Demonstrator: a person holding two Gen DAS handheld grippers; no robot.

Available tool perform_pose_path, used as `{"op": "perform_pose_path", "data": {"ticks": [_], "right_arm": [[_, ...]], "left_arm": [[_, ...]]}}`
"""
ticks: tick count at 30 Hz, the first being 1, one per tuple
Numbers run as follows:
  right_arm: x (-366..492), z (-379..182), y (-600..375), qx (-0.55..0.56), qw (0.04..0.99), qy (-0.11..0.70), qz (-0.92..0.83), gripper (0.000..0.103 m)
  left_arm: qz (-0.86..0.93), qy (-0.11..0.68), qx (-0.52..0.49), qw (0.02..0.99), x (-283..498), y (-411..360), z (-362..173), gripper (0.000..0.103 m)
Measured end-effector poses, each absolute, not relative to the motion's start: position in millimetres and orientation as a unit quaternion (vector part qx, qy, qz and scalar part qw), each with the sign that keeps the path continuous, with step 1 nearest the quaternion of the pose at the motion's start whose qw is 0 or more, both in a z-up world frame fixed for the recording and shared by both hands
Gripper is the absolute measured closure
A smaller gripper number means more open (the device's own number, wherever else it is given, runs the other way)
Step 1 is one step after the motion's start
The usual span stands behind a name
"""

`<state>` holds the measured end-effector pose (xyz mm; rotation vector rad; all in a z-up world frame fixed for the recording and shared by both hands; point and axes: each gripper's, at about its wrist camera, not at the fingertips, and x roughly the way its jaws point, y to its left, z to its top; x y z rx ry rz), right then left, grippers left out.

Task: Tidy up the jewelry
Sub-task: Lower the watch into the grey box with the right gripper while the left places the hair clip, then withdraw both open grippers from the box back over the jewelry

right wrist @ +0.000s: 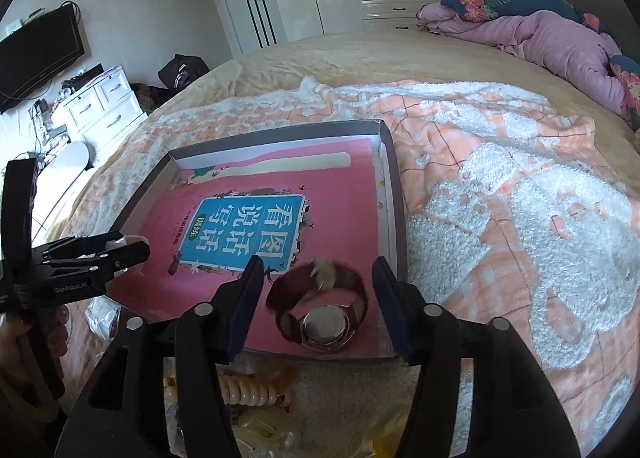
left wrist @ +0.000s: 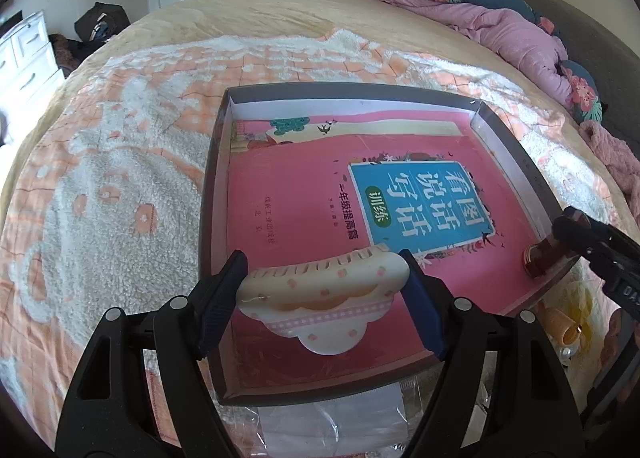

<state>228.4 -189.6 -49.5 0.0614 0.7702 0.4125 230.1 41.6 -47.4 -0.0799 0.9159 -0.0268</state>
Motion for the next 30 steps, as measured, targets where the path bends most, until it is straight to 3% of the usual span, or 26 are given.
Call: {"op": "perform_pose_path", "data": {"ticks": [9, 11, 17, 23, 30], "right_arm": [[208.3, -27.0, -209.9, 0.056, 0.921, 0.336, 0.19, 0.014], [204.9, -24.3, -214.7, 0.06, 0.922, 0.334, 0.188, 0.013], [195.4, -18.2, -223.3, 0.071, 0.923, 0.329, 0.186, 0.01], [185.5, -8.7, -227.2, 0.073, 0.926, 0.32, 0.187, 0.009], [170.9, 8.3, -229.1, 0.072, 0.931, 0.303, 0.19, 0.009]], "left_arm": [[-0.016, 0.442, -0.042, 0.896, 229.4, 41.6, -47.7, 0.035], [-0.015, 0.438, -0.043, 0.898, 228.3, 41.8, -45.1, 0.02], [-0.012, 0.424, -0.055, 0.904, 220.9, 47.4, -32.4, 0.019], [-0.006, 0.394, -0.067, 0.917, 201.3, 54.2, -5.2, 0.009], [-0.006, 0.355, -0.078, 0.931, 173.0, 58.1, 28.0, 0.009]]}}
